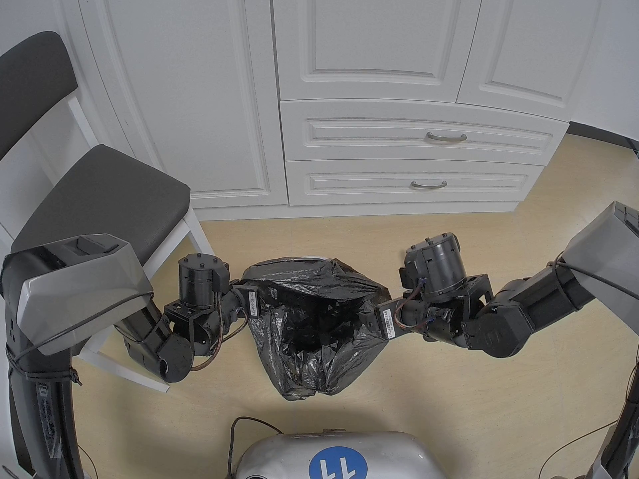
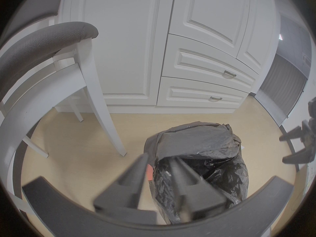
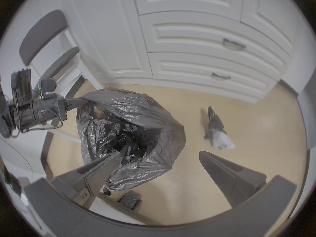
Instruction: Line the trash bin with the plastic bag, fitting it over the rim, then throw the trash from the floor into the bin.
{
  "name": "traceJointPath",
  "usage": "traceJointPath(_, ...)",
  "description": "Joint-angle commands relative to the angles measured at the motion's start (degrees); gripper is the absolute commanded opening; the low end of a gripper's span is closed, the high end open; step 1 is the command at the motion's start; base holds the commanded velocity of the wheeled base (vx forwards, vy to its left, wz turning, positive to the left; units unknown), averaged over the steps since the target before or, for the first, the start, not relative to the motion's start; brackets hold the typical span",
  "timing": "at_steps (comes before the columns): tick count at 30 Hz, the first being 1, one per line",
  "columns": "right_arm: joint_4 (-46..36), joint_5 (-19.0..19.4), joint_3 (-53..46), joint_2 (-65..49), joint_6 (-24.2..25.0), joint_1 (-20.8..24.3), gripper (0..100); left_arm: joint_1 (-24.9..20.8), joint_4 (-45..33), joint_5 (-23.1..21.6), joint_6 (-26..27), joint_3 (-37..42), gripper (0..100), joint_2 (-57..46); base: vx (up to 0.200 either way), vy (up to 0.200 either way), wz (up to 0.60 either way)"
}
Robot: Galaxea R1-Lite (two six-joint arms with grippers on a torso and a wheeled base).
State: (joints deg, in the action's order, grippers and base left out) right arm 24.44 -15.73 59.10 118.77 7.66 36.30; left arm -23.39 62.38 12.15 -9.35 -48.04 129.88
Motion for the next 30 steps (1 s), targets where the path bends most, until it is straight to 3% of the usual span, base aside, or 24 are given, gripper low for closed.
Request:
traceJointPath(1, -0.18, -3.79, 9.19, 7.17, -15.21, 3.69, 100, 0.81, 0.11, -0.46, 0.21, 2.16, 100, -2.35, 0.0, 0.0, 0.0)
traceJointPath(9, 0.17, -5.72, 19.3, 18.95, -24.35, 2.54, 100, 2.21, -0.33, -4.24, 4.78, 6.82, 100, -6.48, 0.0, 0.0, 0.0)
traceJointPath(20, 0.08, -8.0, 40.57, 32.31, -24.18, 0.52, 100, 2.92, 0.02, -4.33, 5.04, 7.09, 100, -7.89, 0.0, 0.0, 0.0)
traceJointPath(21, -0.01, -8.0, 41.97, 32.84, -24.18, 0.17, 0, 2.92, 0.02, -4.33, 5.04, 7.09, 100, -7.97, 0.0, 0.0, 0.0)
traceJointPath(27, -0.62, -8.0, 46.81, 32.84, -24.09, -1.59, 0, 3.09, 0.2, -4.33, 4.96, 7.0, 100, -7.97, 0.0, 0.0, 0.0)
traceJointPath(30, -1.68, -8.09, 55.25, 34.33, -24.09, -2.55, 0, 3.0, 0.2, -4.24, 4.87, 6.82, 100, -7.97, 0.0, 0.0, 0.0)
